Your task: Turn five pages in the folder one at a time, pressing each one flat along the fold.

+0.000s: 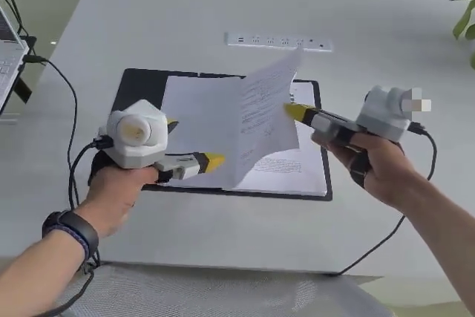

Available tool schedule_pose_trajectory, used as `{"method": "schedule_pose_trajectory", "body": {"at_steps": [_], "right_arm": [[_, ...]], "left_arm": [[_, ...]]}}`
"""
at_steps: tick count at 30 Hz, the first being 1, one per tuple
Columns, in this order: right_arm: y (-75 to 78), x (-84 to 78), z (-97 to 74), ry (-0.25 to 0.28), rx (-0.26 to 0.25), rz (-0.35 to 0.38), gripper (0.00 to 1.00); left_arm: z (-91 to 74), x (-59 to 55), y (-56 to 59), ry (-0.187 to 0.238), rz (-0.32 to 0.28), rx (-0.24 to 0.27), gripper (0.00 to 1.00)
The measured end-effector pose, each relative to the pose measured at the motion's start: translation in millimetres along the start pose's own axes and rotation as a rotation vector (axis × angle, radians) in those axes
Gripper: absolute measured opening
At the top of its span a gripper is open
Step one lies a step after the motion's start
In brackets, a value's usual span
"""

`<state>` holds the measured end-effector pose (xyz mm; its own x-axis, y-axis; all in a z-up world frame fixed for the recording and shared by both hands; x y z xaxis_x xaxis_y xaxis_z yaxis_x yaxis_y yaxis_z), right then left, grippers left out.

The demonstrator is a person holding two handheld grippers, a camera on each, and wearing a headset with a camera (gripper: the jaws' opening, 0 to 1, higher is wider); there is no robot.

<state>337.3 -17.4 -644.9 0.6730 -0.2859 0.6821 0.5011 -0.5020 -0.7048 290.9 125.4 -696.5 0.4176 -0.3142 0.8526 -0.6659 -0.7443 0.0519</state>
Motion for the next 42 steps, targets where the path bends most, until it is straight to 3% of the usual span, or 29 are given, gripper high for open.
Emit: {"method": "schedule_pose_trajectory", "body": {"at_steps": [8,20,32,42], "right_arm": [[-29.2,-5.6,34.7,-0.031,0.065,-0.029,0.0],[-57.4,-33.0,93.6,-0.107,0.128,-0.02,0.0],[-60.6,-74.6,142.0,-0.215,0.145,0.018,0.0],[-46.9,-114.5,167.3,-0.309,0.11,0.073,0.0]], "left_arm": [[-20.1,-7.8,-14.9,0.012,-0.021,0.023,0.74],[-47.3,-25.4,-29.0,0.016,-0.04,0.05,0.76],[-68.2,-41.1,-36.9,0.021,-0.085,0.081,0.76],[-73.9,-53.6,-32.7,0.014,-0.118,0.085,0.76]]}}
Point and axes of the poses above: the centre of the closed fingertips' face, and the gripper's own axes: z roughly forward along the fingers, y roughly to its right, x roughly out of its top, the point moved 1 cm from there along -z, roughly backward along the fingers, and after that the axes turned 6 degrees about z, right-handed, at the moved point
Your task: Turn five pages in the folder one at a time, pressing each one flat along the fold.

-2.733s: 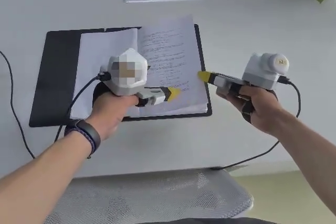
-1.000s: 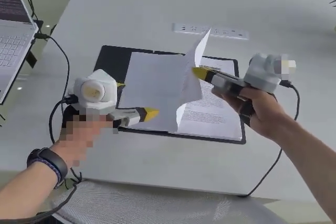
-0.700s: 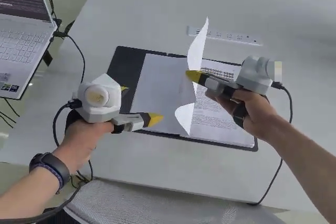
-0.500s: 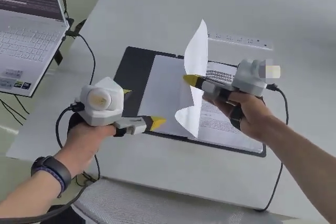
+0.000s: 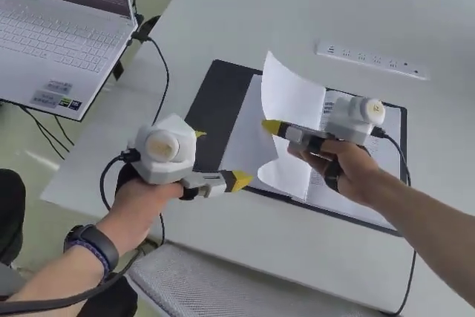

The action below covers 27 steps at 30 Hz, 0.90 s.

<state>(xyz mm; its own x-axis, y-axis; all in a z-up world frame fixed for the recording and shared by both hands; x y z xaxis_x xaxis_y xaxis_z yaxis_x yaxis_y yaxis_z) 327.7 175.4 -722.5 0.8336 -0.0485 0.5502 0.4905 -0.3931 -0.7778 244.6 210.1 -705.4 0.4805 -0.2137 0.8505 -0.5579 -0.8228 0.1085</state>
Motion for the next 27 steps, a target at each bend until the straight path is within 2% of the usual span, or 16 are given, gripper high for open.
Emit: {"method": "schedule_pose_trajectory", "body": {"at_steps": [5,11,17,19,27], "right_arm": [[10.7,-8.1,11.6,-0.025,-0.02,0.028,0.0],[18.3,-15.4,17.5,-0.046,-0.04,0.06,0.0],[20.0,-17.5,19.0,-0.053,-0.037,0.089,0.0],[29.4,-14.4,20.5,-0.051,-0.035,0.095,0.0],[25.3,-17.5,16.7,-0.055,-0.036,0.118,0.0]], "left_arm": [[-0.7,-4.6,0.4,-0.008,-0.016,0.003,0.76],[-1.2,-4.0,0.7,-0.009,-0.027,0.006,0.76],[0.2,-5.9,0.7,-0.021,-0.03,0.006,0.76],[3.3,-9.1,-0.9,-0.029,-0.025,0.004,0.76],[16.7,-15.3,-7.9,-0.038,-0.027,-0.006,0.75]]}}
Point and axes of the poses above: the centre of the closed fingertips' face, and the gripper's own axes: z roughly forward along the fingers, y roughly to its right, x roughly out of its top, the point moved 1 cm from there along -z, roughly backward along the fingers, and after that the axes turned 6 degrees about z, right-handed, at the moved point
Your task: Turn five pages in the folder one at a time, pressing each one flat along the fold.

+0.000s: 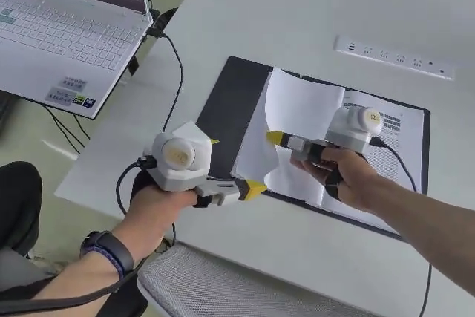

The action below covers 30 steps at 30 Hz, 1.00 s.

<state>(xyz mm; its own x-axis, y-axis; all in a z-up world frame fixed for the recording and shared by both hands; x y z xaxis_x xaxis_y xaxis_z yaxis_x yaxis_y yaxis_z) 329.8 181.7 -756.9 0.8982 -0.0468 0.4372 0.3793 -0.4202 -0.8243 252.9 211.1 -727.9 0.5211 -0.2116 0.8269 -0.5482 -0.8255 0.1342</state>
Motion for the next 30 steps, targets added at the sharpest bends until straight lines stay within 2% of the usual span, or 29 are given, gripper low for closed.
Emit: {"method": "schedule_pose_trajectory", "body": {"at_steps": [2,7,10,12,13,16,19,25,30], "right_arm": [[4.0,1.9,1.7,-0.002,0.0,0.001,0.0],[2.0,-0.6,4.6,-0.005,-0.003,-0.002,0.0],[-0.9,-3.2,7.1,-0.002,-0.012,0.007,0.0],[8.5,-1.4,12.1,-0.009,-0.024,0.004,0.0],[2.9,-3.9,12.0,-0.011,-0.024,0.004,0.01],[5.2,-4.1,16.3,-0.025,-0.021,-0.004,0.03],[-1.1,-7.4,14.1,-0.036,-0.017,-0.019,0.05],[-7.7,-2.2,-3.6,-0.027,-0.001,-0.063,0.13],[0.0,11.7,-23.0,-0.004,-0.012,-0.096,0.14]], "left_arm": [[2.4,-0.7,-0.6,-0.004,0.003,-0.004,0.75],[13.6,-3.2,-4.9,-0.017,0.015,-0.012,0.72],[17.5,-2.0,0.0,-0.032,0.022,-0.019,0.71],[20.4,0.5,1.5,-0.03,0.022,-0.023,0.7],[22.0,1.4,2.1,-0.029,0.023,-0.025,0.69],[30.0,2.3,4.0,-0.034,0.034,-0.038,0.68],[35.5,2.5,5.8,-0.041,0.045,-0.049,0.66],[43.0,4.4,7.6,-0.04,0.064,-0.06,0.57],[51.8,-1.7,1.6,-0.066,0.069,-0.058,0.48]]}}
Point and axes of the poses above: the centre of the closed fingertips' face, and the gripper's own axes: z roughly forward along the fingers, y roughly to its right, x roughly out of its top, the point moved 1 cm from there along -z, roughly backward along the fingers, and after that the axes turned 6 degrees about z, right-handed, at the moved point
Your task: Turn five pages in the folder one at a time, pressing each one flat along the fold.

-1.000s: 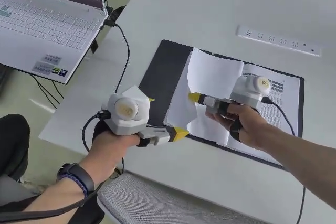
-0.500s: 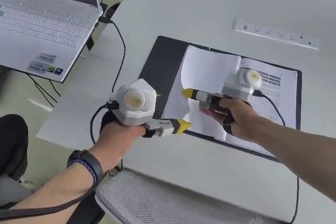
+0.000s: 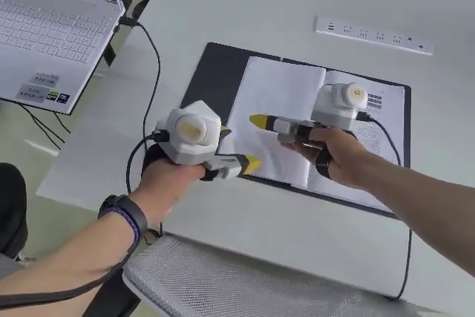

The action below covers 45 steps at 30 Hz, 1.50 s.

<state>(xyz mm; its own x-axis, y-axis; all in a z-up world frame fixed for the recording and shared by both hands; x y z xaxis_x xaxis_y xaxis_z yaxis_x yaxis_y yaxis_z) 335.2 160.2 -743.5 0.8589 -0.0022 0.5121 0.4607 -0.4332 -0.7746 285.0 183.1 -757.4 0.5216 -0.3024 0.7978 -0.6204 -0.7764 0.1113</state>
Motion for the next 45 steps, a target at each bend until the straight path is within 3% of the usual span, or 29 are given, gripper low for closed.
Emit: {"method": "schedule_pose_trajectory", "body": {"at_steps": [9,18,26,33,38,45], "right_arm": [[24.8,26.1,-38.6,0.06,-0.045,-0.032,0.14],[38.9,30.7,-62.2,0.094,-0.066,-0.027,0.1],[46.8,30.5,-69.7,0.087,-0.068,-0.028,0.07],[54.6,47.5,-73.6,0.109,-0.072,-0.03,0.07],[63.2,62.4,-70.9,0.156,-0.066,0.001,0.06],[81.7,61.9,-58.4,0.161,-0.082,0.036,0.03]], "left_arm": [[15.5,-14.3,-14.1,-0.044,0.003,0.032,0.35],[25.5,-40.5,-15.7,-0.118,0.048,0.047,0.32],[24.7,-42.3,-16.5,-0.1,0.065,0.071,0.3],[24.5,-42.3,-16.7,-0.1,0.067,0.074,0.3],[24.0,-41.7,-16.3,-0.101,0.062,0.071,0.3],[23.3,-42.1,-15.9,-0.11,0.062,0.061,0.31]]}}
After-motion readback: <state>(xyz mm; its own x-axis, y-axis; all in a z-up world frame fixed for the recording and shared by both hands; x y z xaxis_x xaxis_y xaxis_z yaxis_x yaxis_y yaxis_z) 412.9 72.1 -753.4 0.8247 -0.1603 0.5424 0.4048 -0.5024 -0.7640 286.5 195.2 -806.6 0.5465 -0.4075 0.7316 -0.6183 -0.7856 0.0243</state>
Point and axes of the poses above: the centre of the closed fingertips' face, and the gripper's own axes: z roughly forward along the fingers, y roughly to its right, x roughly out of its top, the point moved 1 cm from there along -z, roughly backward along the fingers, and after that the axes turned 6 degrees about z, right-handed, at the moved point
